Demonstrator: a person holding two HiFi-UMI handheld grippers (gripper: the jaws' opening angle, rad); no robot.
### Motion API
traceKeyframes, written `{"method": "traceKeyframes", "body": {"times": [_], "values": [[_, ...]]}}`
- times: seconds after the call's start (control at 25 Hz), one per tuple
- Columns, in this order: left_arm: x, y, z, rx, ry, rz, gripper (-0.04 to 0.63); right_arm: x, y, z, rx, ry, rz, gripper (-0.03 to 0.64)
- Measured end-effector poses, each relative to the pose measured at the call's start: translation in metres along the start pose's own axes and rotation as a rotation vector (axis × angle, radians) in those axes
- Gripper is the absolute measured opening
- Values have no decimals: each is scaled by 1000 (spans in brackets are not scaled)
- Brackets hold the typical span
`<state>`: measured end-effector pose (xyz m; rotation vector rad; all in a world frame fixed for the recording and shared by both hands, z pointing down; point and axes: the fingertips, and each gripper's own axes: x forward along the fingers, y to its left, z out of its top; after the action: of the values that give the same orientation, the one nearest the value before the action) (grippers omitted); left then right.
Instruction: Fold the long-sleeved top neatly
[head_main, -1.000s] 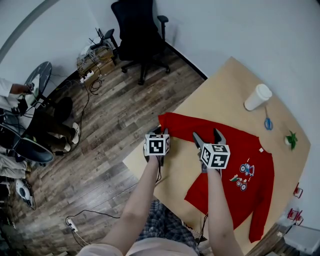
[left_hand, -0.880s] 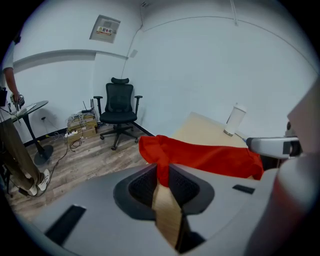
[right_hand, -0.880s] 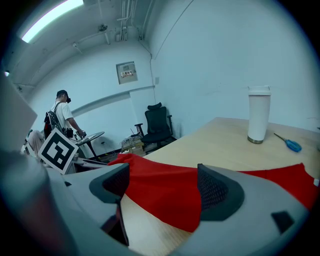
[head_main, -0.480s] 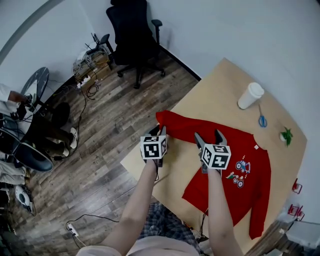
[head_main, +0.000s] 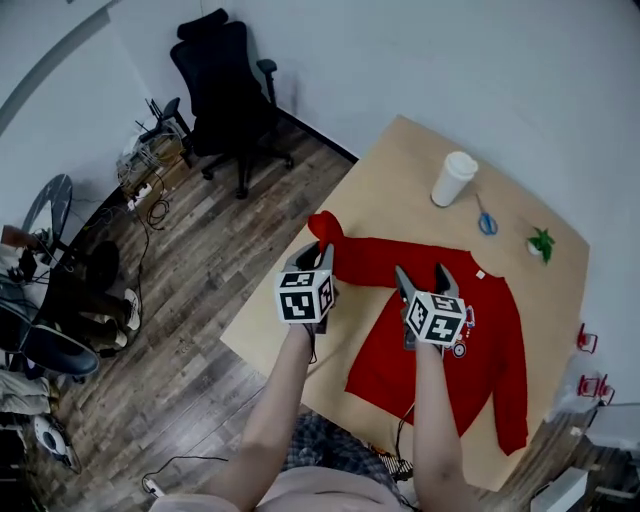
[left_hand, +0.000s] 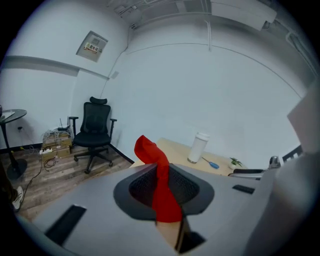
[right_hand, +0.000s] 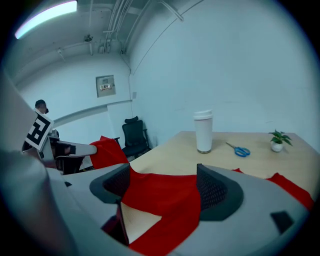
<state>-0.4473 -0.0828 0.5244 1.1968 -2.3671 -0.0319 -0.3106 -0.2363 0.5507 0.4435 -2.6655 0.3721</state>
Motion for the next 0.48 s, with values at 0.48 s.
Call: {"method": "traceKeyframes", "body": {"times": [0.48], "values": [[30,-168,16,158,-21,-282,64,-105,-115,-5,118,-71,-258,399]]}}
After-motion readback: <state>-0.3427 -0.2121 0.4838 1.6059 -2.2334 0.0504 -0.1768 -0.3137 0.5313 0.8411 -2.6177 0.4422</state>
